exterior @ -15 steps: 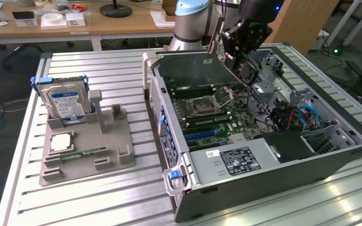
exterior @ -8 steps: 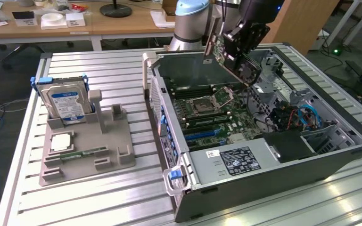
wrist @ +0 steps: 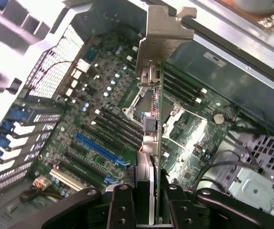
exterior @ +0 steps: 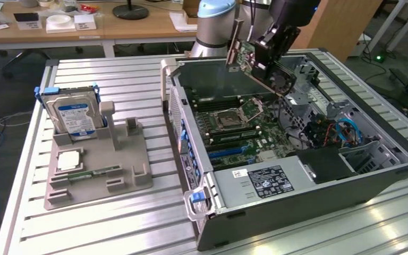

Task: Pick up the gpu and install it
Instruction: 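Insert the gpu into the slot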

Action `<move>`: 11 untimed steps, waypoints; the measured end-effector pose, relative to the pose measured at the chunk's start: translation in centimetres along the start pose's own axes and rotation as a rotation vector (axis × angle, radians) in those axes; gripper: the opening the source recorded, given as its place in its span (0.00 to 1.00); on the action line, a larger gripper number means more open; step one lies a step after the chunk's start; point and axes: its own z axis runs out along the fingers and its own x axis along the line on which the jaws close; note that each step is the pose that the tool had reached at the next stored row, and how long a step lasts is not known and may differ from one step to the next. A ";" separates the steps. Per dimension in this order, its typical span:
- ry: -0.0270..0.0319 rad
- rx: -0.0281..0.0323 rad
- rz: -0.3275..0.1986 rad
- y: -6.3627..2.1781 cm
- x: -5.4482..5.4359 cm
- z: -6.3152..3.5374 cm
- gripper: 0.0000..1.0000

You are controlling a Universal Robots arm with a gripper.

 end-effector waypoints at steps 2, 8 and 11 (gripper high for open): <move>0.0024 0.0008 -0.034 0.00 0.0 0.01 0.28; 0.0095 0.0033 -0.134 0.00 0.0 0.05 0.28; 0.0135 0.0048 -0.188 -0.01 0.0 0.07 0.28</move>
